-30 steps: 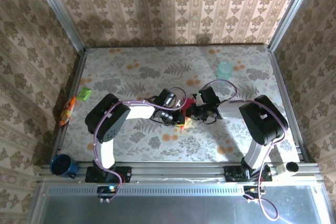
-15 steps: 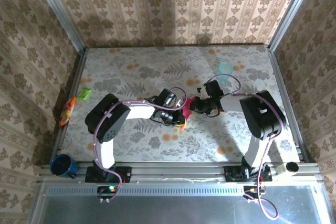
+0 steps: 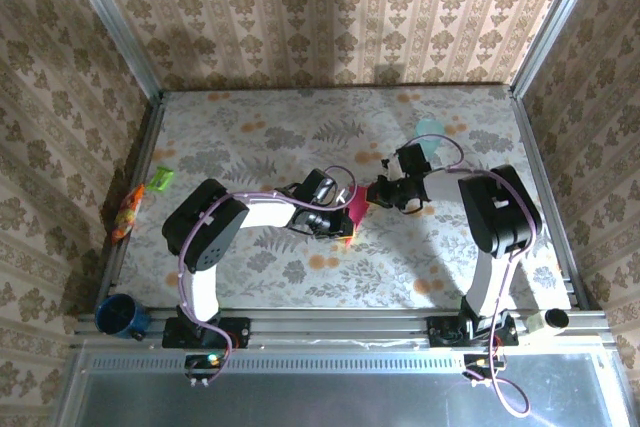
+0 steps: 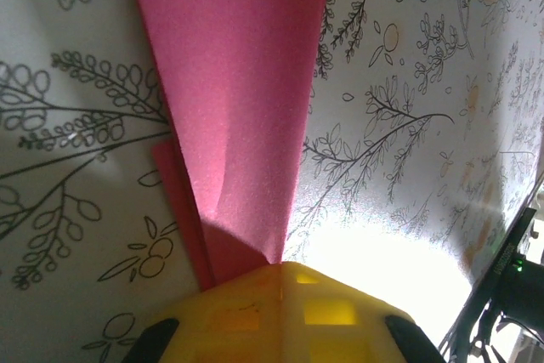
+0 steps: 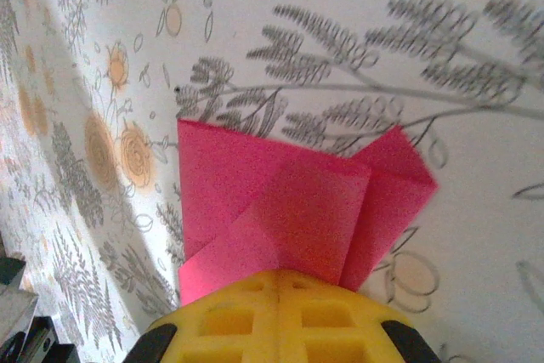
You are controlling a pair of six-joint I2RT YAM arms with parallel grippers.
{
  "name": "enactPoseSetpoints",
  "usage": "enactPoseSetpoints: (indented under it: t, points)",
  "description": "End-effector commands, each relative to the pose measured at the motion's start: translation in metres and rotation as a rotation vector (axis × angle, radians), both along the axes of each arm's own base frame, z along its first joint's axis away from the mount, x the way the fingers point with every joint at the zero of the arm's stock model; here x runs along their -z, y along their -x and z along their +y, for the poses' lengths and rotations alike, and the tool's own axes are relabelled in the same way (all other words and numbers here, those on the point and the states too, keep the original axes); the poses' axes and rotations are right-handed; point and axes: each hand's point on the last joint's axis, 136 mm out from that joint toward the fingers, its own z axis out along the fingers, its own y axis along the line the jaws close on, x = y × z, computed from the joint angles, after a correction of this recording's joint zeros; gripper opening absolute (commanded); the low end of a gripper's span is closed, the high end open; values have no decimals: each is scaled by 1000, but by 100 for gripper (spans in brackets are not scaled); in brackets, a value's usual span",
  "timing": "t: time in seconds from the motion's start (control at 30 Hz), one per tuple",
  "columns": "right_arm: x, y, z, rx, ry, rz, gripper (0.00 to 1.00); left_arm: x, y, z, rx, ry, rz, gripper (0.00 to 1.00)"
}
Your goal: Fold a paper plane with a square sheet of paper (fold left side to right side)
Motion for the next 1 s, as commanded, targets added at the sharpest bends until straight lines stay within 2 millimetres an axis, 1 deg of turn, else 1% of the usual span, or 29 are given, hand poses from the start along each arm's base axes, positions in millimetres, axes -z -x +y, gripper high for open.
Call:
enactPoseSetpoints:
  t: [0.0,0.37,0.57,0.67,0.7,0.77,0.87,0.97]
  points:
    - [15,-30,-40,108,125,-43,0,67,45,61,-21,-308,157,0]
    - [12,-56,-56,150,110,-49,0,65,44,57,-26,-293,147,0]
    - [-8,-72,-60,150,109,-77,0,60,38,52,-35,-273,128,0]
    - [-25,-77,-59,143,95,-100,0,57,36,50,-37,-264,117,0]
    - [-35,-77,-57,143,84,-115,0,56,36,49,-39,-261,113,0]
    - [-50,-71,-55,146,63,-131,0,54,34,47,-41,-249,103,0]
    - [-70,-52,-44,128,26,-148,0,49,30,43,-45,-229,90,0]
    - [-75,-22,-24,97,4,-132,0,44,27,39,-43,-213,80,0]
